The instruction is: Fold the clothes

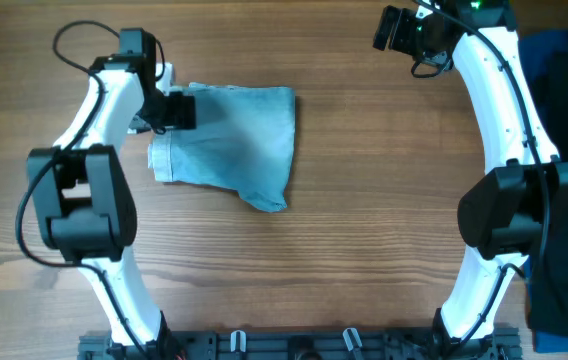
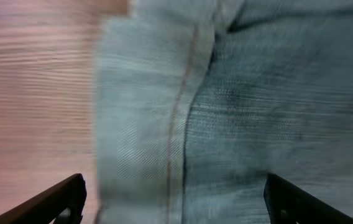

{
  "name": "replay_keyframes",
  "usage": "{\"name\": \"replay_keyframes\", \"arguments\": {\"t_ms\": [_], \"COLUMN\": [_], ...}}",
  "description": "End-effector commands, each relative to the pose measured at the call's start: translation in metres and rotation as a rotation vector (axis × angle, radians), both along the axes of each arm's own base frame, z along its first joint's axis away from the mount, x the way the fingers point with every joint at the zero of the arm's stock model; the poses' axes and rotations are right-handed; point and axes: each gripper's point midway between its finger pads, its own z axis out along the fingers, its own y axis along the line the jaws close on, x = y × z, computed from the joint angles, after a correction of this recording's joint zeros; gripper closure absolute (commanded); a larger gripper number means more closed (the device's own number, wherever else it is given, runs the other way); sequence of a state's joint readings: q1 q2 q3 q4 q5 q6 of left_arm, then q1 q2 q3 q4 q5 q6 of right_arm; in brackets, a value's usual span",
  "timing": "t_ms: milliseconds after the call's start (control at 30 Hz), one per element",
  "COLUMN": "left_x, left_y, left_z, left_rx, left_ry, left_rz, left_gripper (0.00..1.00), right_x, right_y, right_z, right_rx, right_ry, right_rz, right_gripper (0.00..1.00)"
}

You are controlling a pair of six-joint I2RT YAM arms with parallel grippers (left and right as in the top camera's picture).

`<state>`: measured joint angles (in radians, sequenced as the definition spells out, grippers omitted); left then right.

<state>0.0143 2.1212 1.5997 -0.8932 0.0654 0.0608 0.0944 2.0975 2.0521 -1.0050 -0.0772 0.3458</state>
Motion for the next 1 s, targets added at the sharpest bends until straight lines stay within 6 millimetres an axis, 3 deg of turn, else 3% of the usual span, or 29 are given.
{"name": "replay_keyframes", "arguments": {"t_ms": [0,133,200,267,300,367,467,567,667,767,833,933,967], "left_x": [-0.007,-0.013,-0.017,-0.019,-0.020,-0.021,-0.021,-0.021,-0.020,-0.026,-0.030,-0.032,-0.034], "left_y": [-0.006,-0.006,-0.006,-0.006,-0.006,-0.006,-0.006,-0.005,0.010,-0.005,-0.011,-0.011,-0.011], "left_z": [-0.024,-0.046,-0.054,-0.055,-0.055,-0.055,-0.055,-0.060,-0.065,-0.069,-0.070,-0.070,-0.069], "left_rx": [-0.042,-0.045,-0.046,-0.046,-0.047,-0.047,-0.050,-0.041,0.021,-0.067,-0.103,-0.103,-0.102], "left_ry": [0.053,0.106,0.130,0.140,0.143,0.146,0.150,0.156,0.156,0.174,0.187,0.197,0.205], "left_rz": [-0.066,-0.065,-0.064,-0.064,-0.063,-0.060,-0.021,-0.001,0.085,0.077,0.076,0.076,0.076], "left_gripper": [0.08,0.09,0.17,0.33,0.34,0.13,0.01,0.00,0.03,0.13,0.61,0.77,0.93], "right_x": [0.001,0.001,0.001,0.001,0.001,0.001,0.001,0.001,0.001,0.001,0.001,0.001,0.001], "right_y": [-0.004,-0.004,-0.004,-0.004,-0.004,-0.004,-0.004,-0.004,-0.004,-0.004,-0.004,-0.004,-0.004], "right_z": [0.001,0.001,0.001,0.001,0.001,0.001,0.001,0.001,0.001,0.001,0.001,0.001,0.001], "right_rx": [-0.015,-0.014,-0.014,-0.014,-0.014,-0.014,-0.014,-0.014,-0.014,-0.015,-0.014,-0.015,-0.014], "right_ry": [-0.006,-0.006,-0.005,-0.005,-0.005,-0.005,-0.006,-0.005,-0.006,-0.005,-0.005,-0.006,-0.005], "right_rz": [-0.004,-0.005,-0.005,-0.005,-0.005,-0.005,-0.005,-0.005,-0.005,-0.005,-0.005,-0.004,-0.005], "right_gripper": [0.00,0.00,0.00,0.00,0.00,0.00,0.00,0.00,0.00,0.00,0.00,0.00,0.00]}}
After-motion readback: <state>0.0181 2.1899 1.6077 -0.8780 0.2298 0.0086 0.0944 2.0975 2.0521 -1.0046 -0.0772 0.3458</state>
